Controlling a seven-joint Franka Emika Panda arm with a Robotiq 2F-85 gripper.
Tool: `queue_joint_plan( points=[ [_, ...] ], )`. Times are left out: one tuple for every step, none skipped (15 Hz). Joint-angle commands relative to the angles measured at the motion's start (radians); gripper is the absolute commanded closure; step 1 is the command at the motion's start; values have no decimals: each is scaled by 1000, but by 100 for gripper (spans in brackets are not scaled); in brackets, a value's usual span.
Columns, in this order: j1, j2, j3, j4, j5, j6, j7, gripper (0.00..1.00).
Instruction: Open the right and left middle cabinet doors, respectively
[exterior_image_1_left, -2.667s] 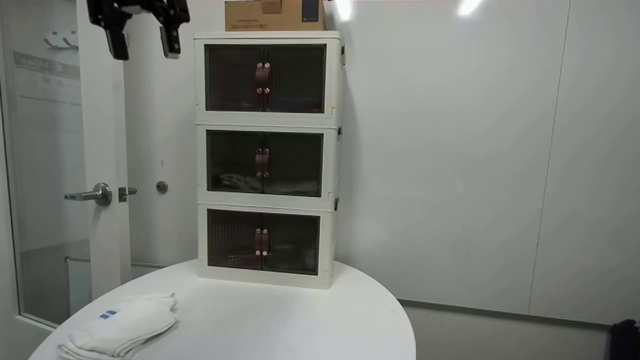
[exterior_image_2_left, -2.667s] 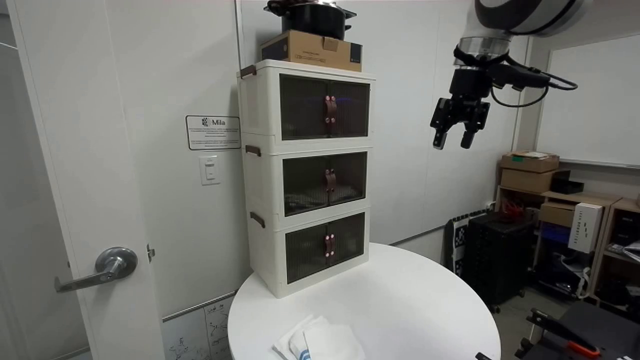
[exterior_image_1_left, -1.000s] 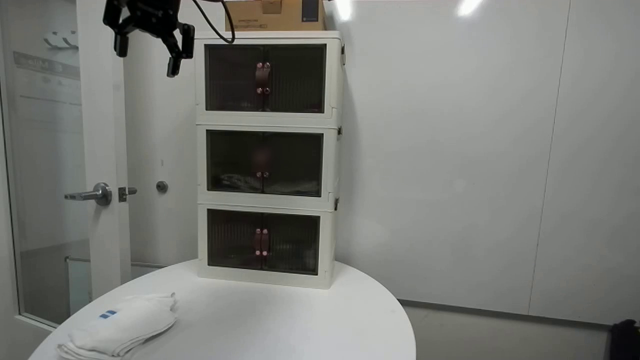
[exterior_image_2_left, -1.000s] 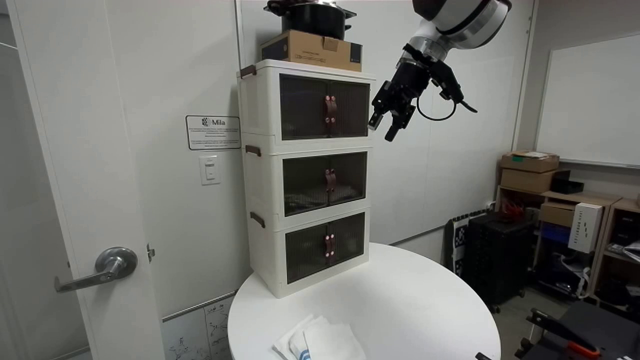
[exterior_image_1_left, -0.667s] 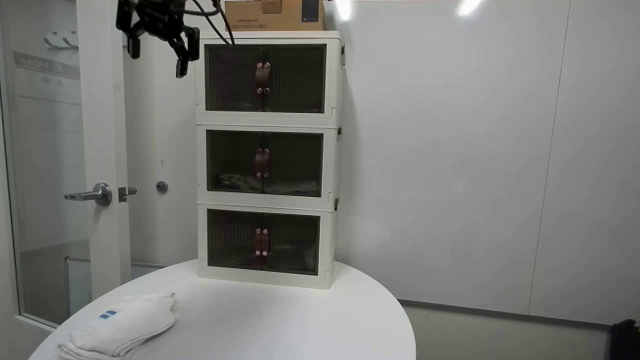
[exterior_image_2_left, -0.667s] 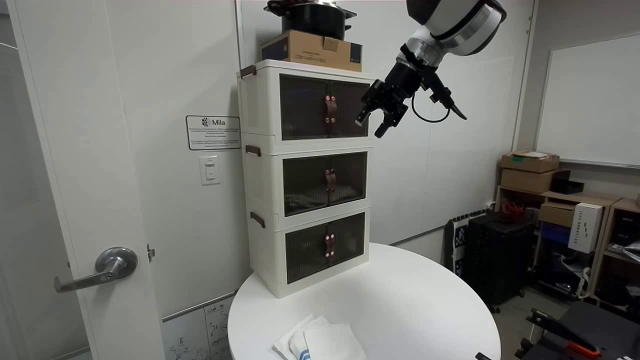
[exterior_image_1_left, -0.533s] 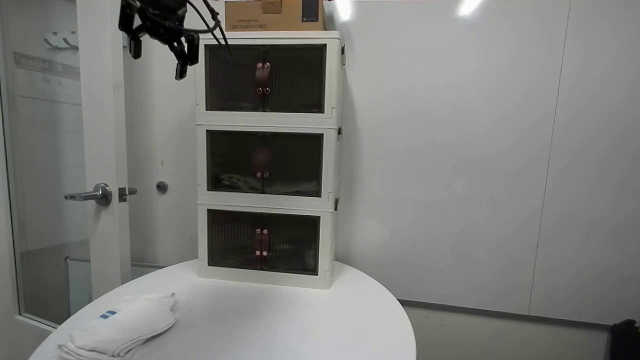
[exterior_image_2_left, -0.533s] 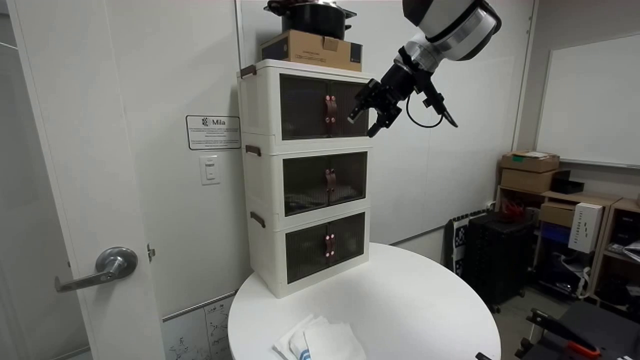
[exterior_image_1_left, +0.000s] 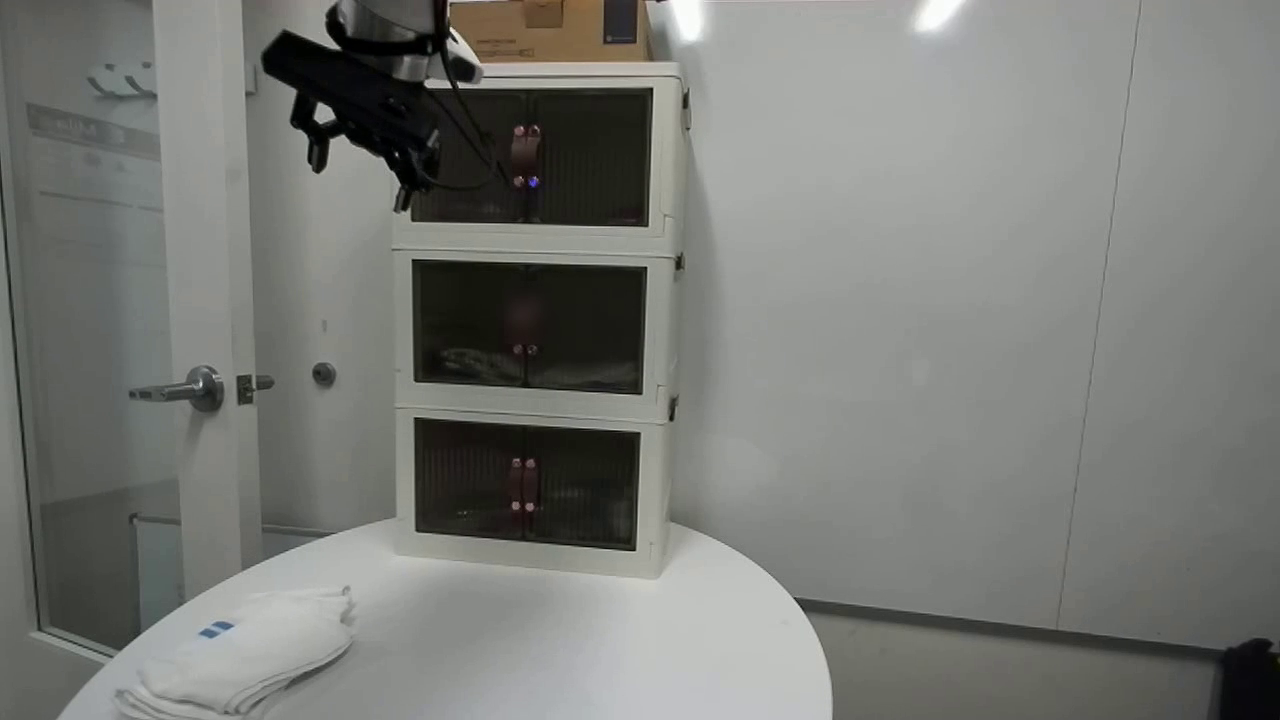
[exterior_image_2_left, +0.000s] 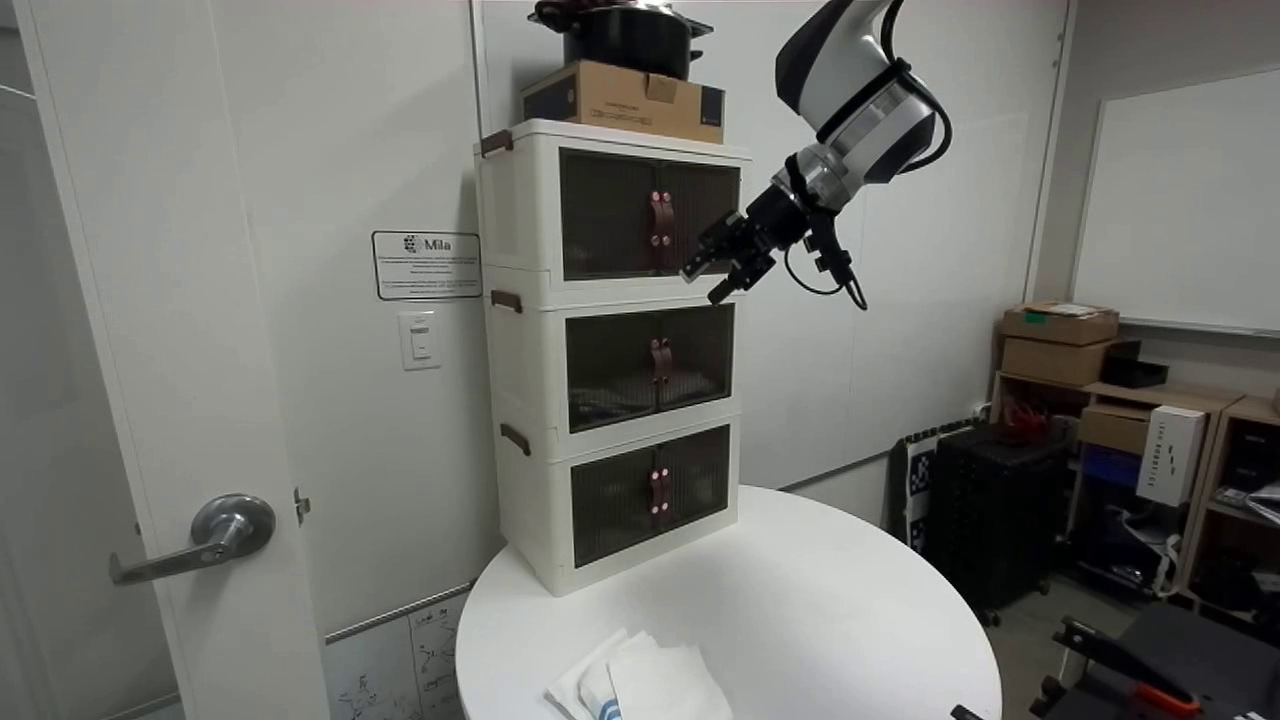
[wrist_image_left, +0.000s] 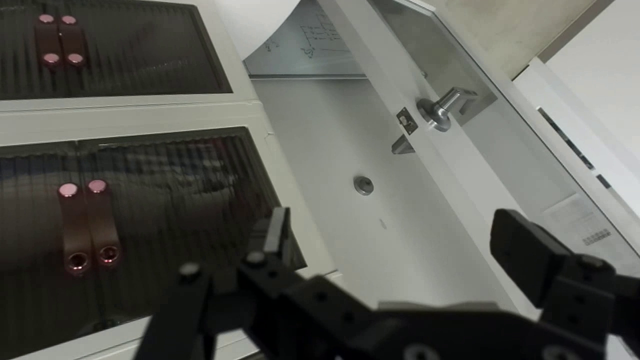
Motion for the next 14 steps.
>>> queue_joint_plan(
  points=[
    [-76,137,49,98,123,45,-157,0],
    [-95,172,58,122,166,59,-200,0],
    [-112,201,69,143,201,70,-232,0],
    [-129,230,77,169,239,81,-267,0],
    [-142,255,86,192,267,93,-292,0],
    [-155,283,92,220,294,103,-316,0],
    [-166,305,98,242,315,110,-335,0],
    [-149,329,76,265,335,114,-353,0],
    [-154,350,77,285,346,118,-366,0],
    [-158,373,76,306,350,116,-375,0],
    [-161,395,76,325,352,111,-374,0],
    [-190,420,101,349,333,99,-361,0],
    [-195,441,104,369,328,91,-355,0],
    [-202,467,107,399,321,83,-351,0]
  ],
)
